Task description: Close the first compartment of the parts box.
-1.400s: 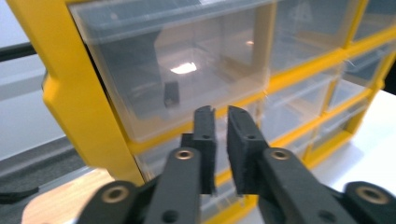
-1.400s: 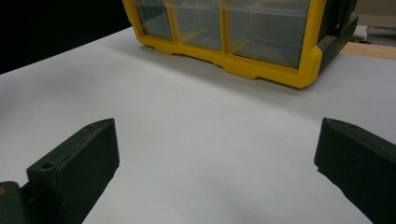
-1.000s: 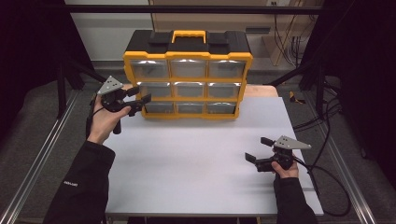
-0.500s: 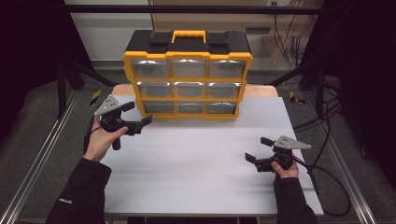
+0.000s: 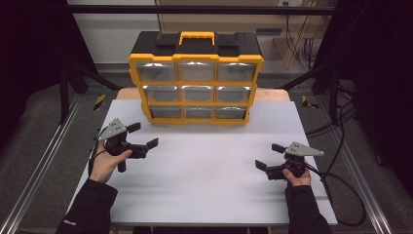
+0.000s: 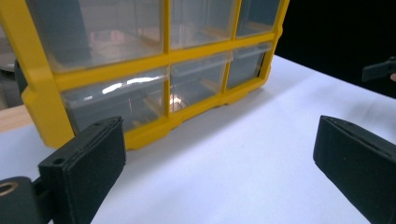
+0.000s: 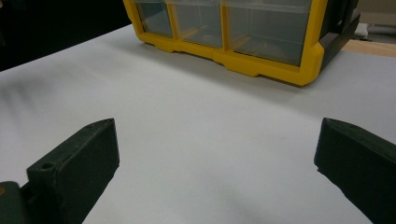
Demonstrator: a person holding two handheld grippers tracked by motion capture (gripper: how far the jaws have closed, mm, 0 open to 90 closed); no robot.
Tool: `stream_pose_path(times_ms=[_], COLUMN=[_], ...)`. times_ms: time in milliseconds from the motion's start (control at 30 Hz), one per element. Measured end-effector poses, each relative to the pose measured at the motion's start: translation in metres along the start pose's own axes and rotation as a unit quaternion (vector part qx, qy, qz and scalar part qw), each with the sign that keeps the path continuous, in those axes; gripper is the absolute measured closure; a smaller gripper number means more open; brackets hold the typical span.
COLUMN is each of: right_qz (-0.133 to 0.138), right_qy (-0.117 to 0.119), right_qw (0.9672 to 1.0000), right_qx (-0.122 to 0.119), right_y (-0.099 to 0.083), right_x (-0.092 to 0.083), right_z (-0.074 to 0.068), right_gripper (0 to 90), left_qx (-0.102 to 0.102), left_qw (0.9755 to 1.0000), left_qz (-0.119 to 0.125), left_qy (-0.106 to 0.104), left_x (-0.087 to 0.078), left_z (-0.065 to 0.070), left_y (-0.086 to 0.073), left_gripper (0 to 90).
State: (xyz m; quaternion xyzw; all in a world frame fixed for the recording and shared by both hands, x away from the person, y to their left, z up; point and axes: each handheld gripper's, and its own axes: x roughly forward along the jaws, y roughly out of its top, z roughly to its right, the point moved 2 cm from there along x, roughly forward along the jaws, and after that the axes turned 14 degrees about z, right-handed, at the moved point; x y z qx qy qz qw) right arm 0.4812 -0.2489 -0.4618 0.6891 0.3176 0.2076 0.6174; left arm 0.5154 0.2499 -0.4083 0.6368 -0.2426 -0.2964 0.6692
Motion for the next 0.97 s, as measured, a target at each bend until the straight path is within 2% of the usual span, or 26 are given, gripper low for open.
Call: stream_pose_path(times_ms=[200,533,633,833,967], right_qz=[-0.003,-0.010,-0.010,-0.011,-0.010], right_qy=[0.001,0.001,0.000,0.000,0.001], right_qw=[1.0000,0.9999,0.9999,0.9999,0.9999], right_qx=[-0.002,-0.003,-0.003,-0.003,-0.002], right_y=[-0.001,-0.002,-0.003,-0.004,-0.004], right_x=[0.001,0.001,0.001,0.001,0.001], right_z=[0.000,0.000,0.000,-0.001,-0.002], right_gripper=[0.6,0.6,0.6,0.6,0.6], left_qx=[-0.004,-0.003,-0.002,-0.014,-0.009], left_qw=[1.0000,0.9999,0.9998,0.9998,0.9998], left_qz=[-0.001,-0.016,-0.018,-0.013,-0.016], left_qy=[0.002,-0.001,0.001,0.001,0.000], left_x=[-0.008,-0.018,-0.020,-0.025,-0.028], left_z=[-0.001,-0.002,-0.004,-0.005,-0.004], left_y=[-0.015,-0.040,-0.042,-0.046,-0.049], left_gripper=[1.6,1.2,1.0,1.1,1.0])
